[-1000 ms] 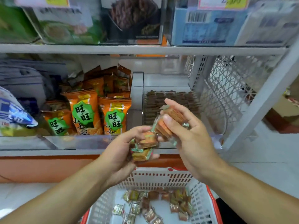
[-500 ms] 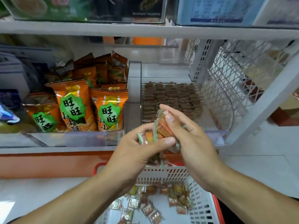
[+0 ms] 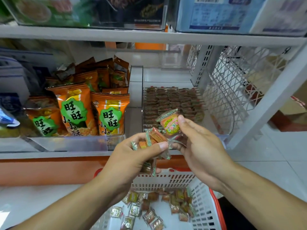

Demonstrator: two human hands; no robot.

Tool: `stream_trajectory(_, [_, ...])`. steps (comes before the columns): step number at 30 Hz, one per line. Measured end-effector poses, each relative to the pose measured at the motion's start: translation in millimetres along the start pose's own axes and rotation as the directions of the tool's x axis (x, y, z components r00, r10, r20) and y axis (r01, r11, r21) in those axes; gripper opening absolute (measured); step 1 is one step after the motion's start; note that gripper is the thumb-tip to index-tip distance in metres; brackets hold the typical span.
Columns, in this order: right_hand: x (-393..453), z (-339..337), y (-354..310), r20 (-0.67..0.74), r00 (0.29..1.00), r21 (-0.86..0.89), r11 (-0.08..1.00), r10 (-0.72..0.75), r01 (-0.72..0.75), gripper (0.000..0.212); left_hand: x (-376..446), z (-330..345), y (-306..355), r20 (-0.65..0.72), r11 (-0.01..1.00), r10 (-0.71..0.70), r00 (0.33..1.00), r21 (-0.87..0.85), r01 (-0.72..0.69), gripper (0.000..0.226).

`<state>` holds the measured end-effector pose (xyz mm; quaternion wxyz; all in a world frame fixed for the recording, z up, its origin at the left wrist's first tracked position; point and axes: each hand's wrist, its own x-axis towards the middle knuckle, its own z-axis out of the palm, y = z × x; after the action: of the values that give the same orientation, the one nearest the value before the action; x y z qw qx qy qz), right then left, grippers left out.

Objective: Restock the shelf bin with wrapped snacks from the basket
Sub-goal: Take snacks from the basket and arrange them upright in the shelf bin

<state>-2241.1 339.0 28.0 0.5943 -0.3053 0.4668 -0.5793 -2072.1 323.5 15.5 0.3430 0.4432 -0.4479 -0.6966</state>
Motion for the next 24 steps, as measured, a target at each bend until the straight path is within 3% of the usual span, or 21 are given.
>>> stream_trajectory(2, [0, -1, 1, 0.033, 0.999, -0.038, 0.999, -0.003, 0.005, 0.038, 1, -1, 0, -0.033, 1.000, 0.008, 0.999, 0.019, -0.007, 0.035])
stream_trajectory(7, [1, -10, 1, 0.146, 0.988, -0.358, 0.929, -0.043, 0.094, 0.028, -1, -3, 2, -0.107, 0.987, 0.080, 0.991, 0.149, -0.063, 0.042])
stream_trajectory(10, [0, -11, -1, 0.255, 0.967, -0.370, 0.924, 0.000, 0.098, 0.040, -2, -3, 3, -0.128, 0.984, 0.077, 0.989, 0.170, -0.054, 0.045])
stream_trajectory(12, [-1, -11, -3, 0.316, 0.949, -0.366, 0.924, 0.012, 0.111, 0.051, -1, -3, 5, -0.093, 0.996, -0.011, 0.996, 0.091, 0.020, 0.045])
stream_trajectory(16, [-7, -11, -5, 0.377, 0.926, -0.463, 0.859, -0.035, 0.221, 0.072, -4, 0, 12, 0.116, 0.958, -0.250, 0.961, -0.115, 0.263, 0.043])
stream_trajectory(20, [-12, -6, 3, 0.312, 0.943, -0.638, 0.711, -0.111, 0.295, 0.074, -6, -1, 11, 0.156, 0.907, -0.333, 0.930, -0.216, 0.361, 0.044])
stream_trajectory(24, [-11, -3, 9, 0.293, 0.952, -0.578, 0.776, -0.092, 0.253, 0.067, -5, -2, 11, 0.160, 0.901, -0.353, 0.922, -0.207, 0.381, 0.047])
